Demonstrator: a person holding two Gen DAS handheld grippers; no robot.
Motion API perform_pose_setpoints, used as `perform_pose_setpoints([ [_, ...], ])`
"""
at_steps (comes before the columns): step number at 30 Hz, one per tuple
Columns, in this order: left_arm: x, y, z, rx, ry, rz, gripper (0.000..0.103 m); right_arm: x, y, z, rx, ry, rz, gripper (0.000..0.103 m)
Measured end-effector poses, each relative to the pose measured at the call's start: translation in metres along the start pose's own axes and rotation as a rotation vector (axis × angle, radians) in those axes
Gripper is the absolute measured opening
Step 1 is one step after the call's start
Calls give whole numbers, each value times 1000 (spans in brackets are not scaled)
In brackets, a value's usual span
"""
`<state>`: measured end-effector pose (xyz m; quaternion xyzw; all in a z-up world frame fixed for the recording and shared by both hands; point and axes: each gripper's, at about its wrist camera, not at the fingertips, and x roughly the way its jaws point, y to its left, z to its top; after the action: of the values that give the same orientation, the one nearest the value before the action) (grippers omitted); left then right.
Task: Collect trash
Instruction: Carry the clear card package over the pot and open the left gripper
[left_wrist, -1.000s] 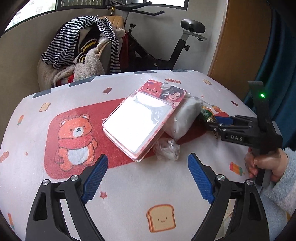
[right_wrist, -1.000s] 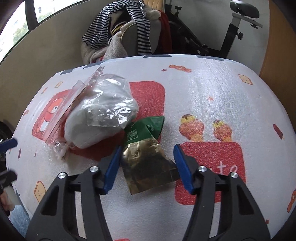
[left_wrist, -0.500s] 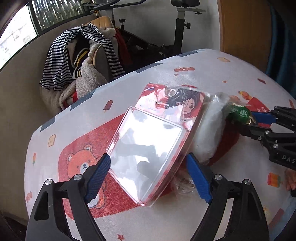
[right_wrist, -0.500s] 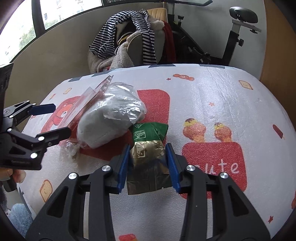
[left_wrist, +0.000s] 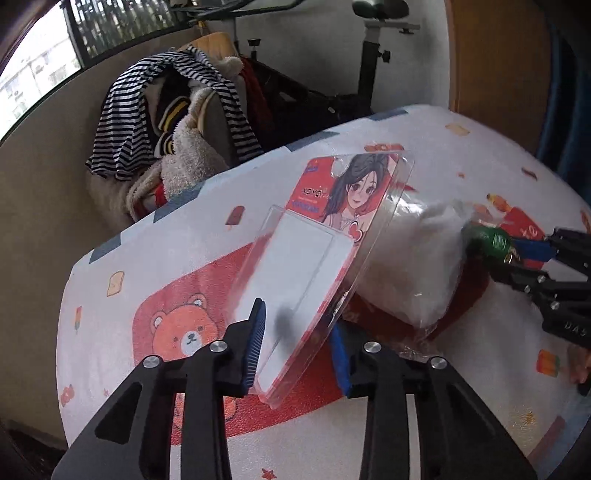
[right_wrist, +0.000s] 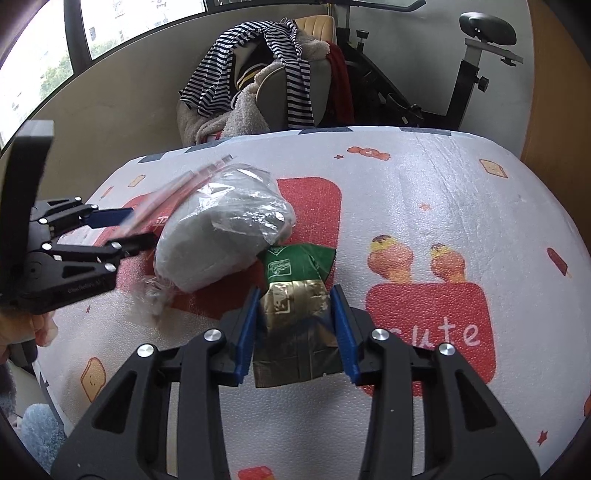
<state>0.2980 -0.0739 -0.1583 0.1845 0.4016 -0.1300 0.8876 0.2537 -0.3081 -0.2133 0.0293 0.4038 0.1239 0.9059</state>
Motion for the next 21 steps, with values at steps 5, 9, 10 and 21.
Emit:
perform_pose_setpoints([
  [5,-30,53,-7,-176,-97,29,17,-1,2,0,-9,-2,-9,40],
  [9,-47,85,-20,-287,-112,-24,15,0,3,0,-8,-1,-16,40],
  [10,-54,89,-24,-301,-117,-31,15,0,3,0,-7,-1,-18,40],
  [21,-103,76,-70,-235,-66,-128,15,-1,7,1,-9,1,-64,40],
])
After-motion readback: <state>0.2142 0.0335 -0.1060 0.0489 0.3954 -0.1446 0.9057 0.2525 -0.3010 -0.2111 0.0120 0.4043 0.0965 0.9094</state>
